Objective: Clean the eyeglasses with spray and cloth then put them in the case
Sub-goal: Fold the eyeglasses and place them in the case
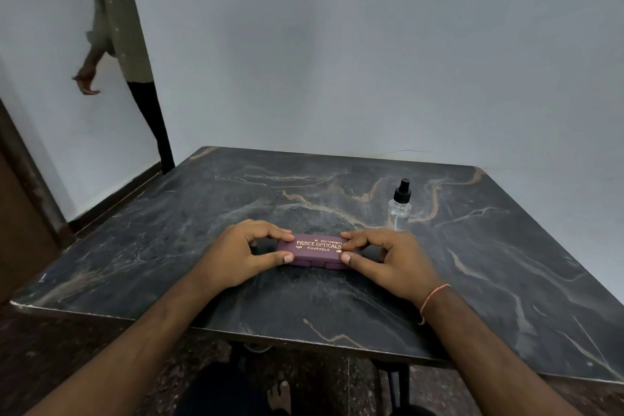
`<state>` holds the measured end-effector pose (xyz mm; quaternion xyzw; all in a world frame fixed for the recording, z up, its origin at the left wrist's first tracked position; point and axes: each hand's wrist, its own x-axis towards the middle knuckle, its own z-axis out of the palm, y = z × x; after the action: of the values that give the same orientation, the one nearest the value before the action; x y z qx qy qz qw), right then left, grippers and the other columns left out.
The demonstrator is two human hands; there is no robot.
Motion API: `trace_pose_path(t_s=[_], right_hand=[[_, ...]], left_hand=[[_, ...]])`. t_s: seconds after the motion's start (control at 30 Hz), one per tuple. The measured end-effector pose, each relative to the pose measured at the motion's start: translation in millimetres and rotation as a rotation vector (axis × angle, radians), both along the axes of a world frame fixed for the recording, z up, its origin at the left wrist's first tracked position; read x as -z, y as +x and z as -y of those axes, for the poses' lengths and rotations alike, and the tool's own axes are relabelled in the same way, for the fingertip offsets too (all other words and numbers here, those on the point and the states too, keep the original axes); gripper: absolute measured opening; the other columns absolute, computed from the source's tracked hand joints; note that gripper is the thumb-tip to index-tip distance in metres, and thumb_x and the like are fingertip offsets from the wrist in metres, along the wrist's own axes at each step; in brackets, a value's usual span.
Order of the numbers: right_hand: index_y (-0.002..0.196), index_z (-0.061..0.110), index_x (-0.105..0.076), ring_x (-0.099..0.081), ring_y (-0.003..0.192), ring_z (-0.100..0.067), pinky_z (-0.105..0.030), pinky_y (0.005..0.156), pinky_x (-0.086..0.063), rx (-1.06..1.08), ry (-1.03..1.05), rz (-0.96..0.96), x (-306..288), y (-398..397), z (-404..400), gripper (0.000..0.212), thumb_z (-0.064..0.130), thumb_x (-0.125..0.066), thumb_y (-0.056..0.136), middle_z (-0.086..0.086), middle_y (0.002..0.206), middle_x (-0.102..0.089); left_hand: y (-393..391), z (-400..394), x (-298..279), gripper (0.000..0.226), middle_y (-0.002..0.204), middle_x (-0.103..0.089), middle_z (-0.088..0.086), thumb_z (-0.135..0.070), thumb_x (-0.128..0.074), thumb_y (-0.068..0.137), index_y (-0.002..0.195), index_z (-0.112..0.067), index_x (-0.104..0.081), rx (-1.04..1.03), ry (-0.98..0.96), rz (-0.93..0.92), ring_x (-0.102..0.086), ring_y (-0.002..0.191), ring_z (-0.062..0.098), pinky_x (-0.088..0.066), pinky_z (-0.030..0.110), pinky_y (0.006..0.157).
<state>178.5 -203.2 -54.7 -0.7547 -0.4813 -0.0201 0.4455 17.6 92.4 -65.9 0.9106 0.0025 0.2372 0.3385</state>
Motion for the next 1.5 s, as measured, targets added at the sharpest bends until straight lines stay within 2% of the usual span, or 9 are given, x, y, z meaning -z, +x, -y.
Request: trace_pose_path(t_s=[0.23,0.43,0.53,0.63,0.9,1.07,1.2,1.37,1.5], right_hand=[[0.120,0.043,-0.081,-0.073,0.111,0.003,-0.020,0.096,-0.059,0.047,-0.021,0.036,-1.1,-0.9,1.8,0.039,0.062,-0.078,0.086,0.029,0.113,-0.079],[0.126,0.042,-0.078,-0.072,0.111,0.005,-0.011,0.095,-0.055,0.047,-0.040,0.031,-1.0,-0.4,2.5,0.041,0.057,-0.082,0.087,0.038,0.111,-0.074],[0.127,0.042,-0.078,-0.072,0.113,0.006,-0.011,0.097,-0.054,0.042,-0.042,0.020,0.1,1.2,2.4,0.040,0.048,-0.087,0.089,0.034,0.114,-0.076],[0.129,0.039,-0.078,-0.071,0.115,0.007,-0.012,0.100,-0.054,0.030,-0.044,0.012,0.7,2.0,2.2,0.041,0.042,-0.089,0.090,0.029,0.119,-0.077],[0.130,0.039,-0.077,-0.071,0.115,0.009,-0.008,0.099,-0.052,0.029,-0.039,0.012,0.4,2.2,2.6,0.043,0.043,-0.090,0.089,0.029,0.120,-0.076],[0.132,0.040,-0.076,-0.071,0.117,0.006,-0.016,0.103,-0.055,0.026,-0.051,0.016,0.0,1.2,1.8,0.051,0.058,-0.083,0.084,0.025,0.125,-0.077],[0.132,0.038,-0.076,-0.072,0.116,0.005,-0.021,0.105,-0.057,0.035,-0.059,0.024,1.2,2.5,1.8,0.048,0.046,-0.089,0.087,0.023,0.125,-0.077],[0.134,0.038,-0.075,-0.071,0.117,0.007,-0.019,0.104,-0.057,0.043,-0.082,0.041,0.3,3.3,2.5,0.047,0.044,-0.089,0.090,0.026,0.127,-0.076],[0.136,0.038,-0.074,-0.071,0.119,0.005,-0.021,0.106,-0.057,0.031,-0.078,0.015,0.7,3.3,2.4,0.049,0.043,-0.089,0.090,0.026,0.127,-0.076]], left_hand=[[1.7,-1.4,2.5,0.041,0.125,-0.075,-0.033,-0.070,-0.082,0.078,0.116,-0.054,-0.078,-0.005,-0.023,0.002,-0.065,0.122,-0.002,-0.052,0.021,0.086],[2.2,-1.7,2.9,0.046,0.125,-0.074,-0.036,-0.079,-0.077,0.076,0.117,-0.058,-0.077,-0.007,-0.013,0.020,-0.065,0.121,-0.004,-0.048,0.016,0.085],[0.8,-1.1,2.2,0.052,0.125,-0.074,-0.035,-0.087,-0.073,0.075,0.119,-0.058,-0.076,0.005,-0.020,0.025,-0.065,0.122,-0.003,-0.048,0.016,0.084],[0.8,-1.3,2.3,0.046,0.125,-0.074,-0.035,-0.080,-0.078,0.076,0.117,-0.059,-0.076,0.006,-0.023,0.022,-0.065,0.122,-0.003,-0.048,0.018,0.086],[0.0,0.1,0.0,0.050,0.127,-0.073,-0.036,-0.092,-0.070,0.074,0.117,-0.067,-0.072,0.017,-0.017,0.036,-0.065,0.123,-0.003,-0.051,0.022,0.085],[0.3,0.6,-0.8,0.052,0.128,-0.073,-0.037,-0.090,-0.071,0.075,0.120,-0.064,-0.073,0.018,0.000,0.025,-0.064,0.124,-0.004,-0.049,0.018,0.087],[0.7,0.7,1.0,0.048,0.126,-0.074,-0.036,-0.082,-0.077,0.076,0.117,-0.059,-0.076,0.019,-0.015,0.033,-0.066,0.123,-0.005,-0.046,0.011,0.088],[1.0,-0.5,2.2,0.055,0.126,-0.073,-0.035,-0.090,-0.071,0.076,0.122,-0.059,-0.074,0.019,-0.011,0.025,-0.066,0.122,-0.004,-0.050,0.019,0.086],[1.7,-0.6,3.4,0.055,0.127,-0.070,-0.038,-0.090,-0.069,0.078,0.127,-0.065,-0.066,0.012,0.032,0.022,-0.066,0.119,-0.005,-0.047,0.017,0.084]])
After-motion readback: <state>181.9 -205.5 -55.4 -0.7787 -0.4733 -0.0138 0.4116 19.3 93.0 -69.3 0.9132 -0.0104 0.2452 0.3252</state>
